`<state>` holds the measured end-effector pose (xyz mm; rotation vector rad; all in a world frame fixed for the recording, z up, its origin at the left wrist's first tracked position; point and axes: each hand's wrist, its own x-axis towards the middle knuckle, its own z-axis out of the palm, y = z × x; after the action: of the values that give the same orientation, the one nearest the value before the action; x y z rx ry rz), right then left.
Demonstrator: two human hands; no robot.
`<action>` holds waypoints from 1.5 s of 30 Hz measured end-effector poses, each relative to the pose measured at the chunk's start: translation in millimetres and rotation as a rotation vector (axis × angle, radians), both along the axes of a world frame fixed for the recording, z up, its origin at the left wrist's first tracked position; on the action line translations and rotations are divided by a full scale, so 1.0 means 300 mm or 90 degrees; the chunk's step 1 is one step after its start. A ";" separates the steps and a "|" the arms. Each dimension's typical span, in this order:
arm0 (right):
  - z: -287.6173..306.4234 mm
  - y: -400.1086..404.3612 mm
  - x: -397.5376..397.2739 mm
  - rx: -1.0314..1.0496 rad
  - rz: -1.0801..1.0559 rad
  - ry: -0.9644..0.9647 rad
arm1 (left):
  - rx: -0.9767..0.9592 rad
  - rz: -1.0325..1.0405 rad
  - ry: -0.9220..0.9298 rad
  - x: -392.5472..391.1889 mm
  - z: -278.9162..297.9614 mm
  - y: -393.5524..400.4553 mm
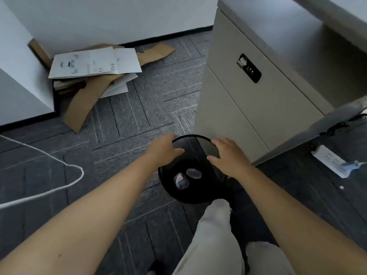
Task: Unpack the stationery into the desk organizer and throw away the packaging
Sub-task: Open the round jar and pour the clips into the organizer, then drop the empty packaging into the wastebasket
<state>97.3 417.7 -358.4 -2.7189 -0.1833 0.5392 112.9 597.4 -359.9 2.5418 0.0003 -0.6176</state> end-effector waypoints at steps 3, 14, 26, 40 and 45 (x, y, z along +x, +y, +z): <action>0.061 -0.008 -0.011 -0.022 0.007 -0.007 | 0.082 -0.093 -0.038 -0.006 0.069 0.011; 0.592 -0.100 -0.238 -0.013 -0.053 -0.202 | 0.108 -0.215 -0.296 -0.137 0.571 -0.070; 0.922 -0.552 -0.639 -0.111 -0.235 -0.401 | -0.013 -0.364 -0.514 -0.338 0.933 -0.578; 0.849 -1.061 -0.606 -0.070 -0.394 -0.404 | -0.122 -0.428 -0.460 -0.200 0.872 -1.067; 0.827 -1.125 -0.470 -0.063 -0.362 -0.418 | -0.162 -0.396 -0.437 -0.079 0.888 -1.148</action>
<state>-43.6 80.2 -110.3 -2.7574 0.4538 -0.5166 89.4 253.0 -93.3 2.3505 -1.0586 0.0794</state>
